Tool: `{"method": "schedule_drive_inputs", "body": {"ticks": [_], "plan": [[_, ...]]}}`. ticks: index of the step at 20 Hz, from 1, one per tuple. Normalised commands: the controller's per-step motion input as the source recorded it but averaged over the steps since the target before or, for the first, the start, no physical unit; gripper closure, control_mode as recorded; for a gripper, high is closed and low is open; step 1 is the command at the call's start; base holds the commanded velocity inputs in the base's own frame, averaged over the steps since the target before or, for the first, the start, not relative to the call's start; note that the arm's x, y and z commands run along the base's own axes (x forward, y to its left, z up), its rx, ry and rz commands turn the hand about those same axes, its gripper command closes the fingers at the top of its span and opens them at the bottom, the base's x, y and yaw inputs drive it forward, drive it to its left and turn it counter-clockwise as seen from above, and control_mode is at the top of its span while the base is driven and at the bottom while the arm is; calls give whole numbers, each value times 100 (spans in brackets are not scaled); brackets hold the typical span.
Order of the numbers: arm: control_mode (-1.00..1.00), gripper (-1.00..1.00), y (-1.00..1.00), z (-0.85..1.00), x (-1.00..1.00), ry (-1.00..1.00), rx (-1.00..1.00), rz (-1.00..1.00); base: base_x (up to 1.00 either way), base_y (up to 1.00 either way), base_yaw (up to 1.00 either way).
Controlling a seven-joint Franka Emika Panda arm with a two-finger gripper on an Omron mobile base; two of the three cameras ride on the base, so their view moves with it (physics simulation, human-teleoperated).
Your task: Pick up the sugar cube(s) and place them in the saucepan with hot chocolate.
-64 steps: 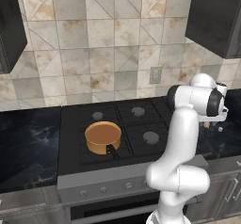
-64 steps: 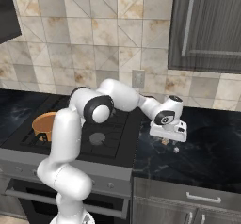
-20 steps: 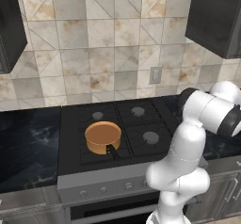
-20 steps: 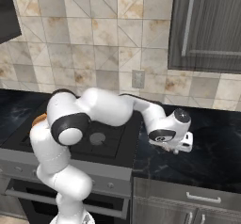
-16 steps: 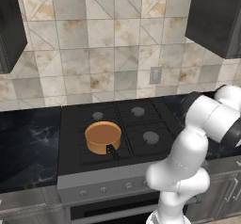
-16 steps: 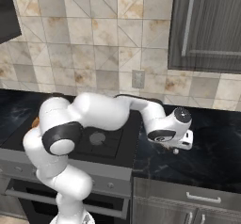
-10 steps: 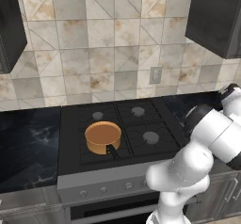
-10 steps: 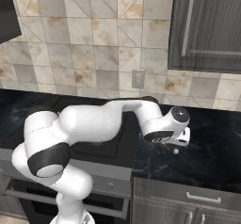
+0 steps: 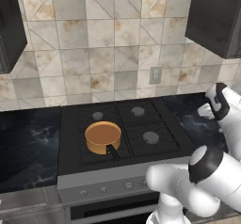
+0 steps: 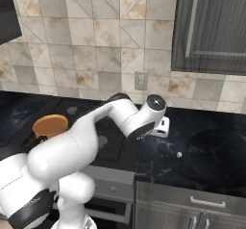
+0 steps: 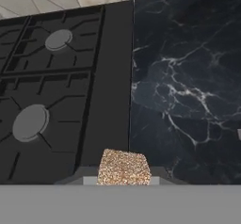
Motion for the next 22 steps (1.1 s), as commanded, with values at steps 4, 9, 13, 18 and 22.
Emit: {"method": "schedule_drive_inputs", "body": {"ticks": [4,9,13,18,22], "plan": [[-100,100,100,36,0,0,0,0,0,0,0],[-100,100,100,23,0,0,0,3,0,0,0],[-100,100,100,18,0,0,0,8,0,0,0],[-100,100,100,17,0,0,0,14,0,0,0],[-100,100,80,39,7,14,-1,18,0,0,0]]}}
